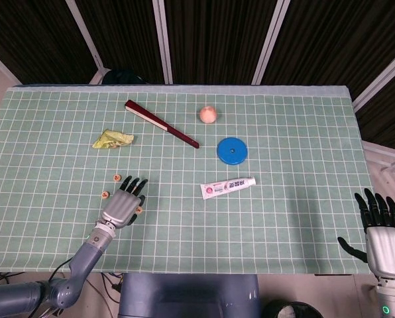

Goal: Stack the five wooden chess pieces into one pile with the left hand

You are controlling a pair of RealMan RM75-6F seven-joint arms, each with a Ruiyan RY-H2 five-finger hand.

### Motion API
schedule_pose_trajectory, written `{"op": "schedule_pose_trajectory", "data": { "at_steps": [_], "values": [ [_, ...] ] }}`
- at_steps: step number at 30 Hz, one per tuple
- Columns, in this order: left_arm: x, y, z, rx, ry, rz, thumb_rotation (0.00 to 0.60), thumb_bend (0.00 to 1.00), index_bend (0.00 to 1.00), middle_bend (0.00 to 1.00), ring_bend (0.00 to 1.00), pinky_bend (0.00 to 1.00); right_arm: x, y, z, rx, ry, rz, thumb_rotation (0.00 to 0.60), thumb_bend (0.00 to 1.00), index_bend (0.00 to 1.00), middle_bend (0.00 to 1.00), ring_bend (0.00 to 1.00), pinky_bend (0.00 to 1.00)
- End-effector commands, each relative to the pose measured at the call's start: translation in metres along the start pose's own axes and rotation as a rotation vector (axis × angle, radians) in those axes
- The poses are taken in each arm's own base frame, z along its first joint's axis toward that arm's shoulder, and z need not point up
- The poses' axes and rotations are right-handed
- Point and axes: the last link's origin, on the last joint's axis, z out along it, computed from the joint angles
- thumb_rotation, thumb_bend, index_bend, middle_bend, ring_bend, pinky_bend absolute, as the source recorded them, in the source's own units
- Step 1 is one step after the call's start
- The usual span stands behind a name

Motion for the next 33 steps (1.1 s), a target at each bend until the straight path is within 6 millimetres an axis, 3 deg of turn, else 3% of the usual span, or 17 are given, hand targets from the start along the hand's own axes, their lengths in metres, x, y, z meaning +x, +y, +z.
{"op": "schedule_pose_trajectory", "data": {
  "at_steps": [1,16,33],
  "values": [
    [0.0003,-0.0002,0.0019,0.004,0.003,0.002,0.6,0.3,0.47,0.0,0.0,0.0,-0.0001,0.0,-0.0001,-0.001,-0.001,0.0,0.6,0.23,0.05,0.01,0.0,0.0],
    [-0.0059,0.0049,0.0075,0.005,-0.003,0.037,0.6,0.3,0.47,0.0,0.0,0.0,-0.0002,0.0004,0.0003,-0.008,-0.002,0.002,0.6,0.23,0.05,0.01,0.0,0.0],
    [0.0012,0.0032,0.0082,0.024,0.013,0.064,0.6,0.31,0.5,0.0,0.0,0.0,0.0002,0.0009,0.0006,-0.013,-0.001,0.005,0.6,0.23,0.05,0.01,0.0,0.0]
  ]
}}
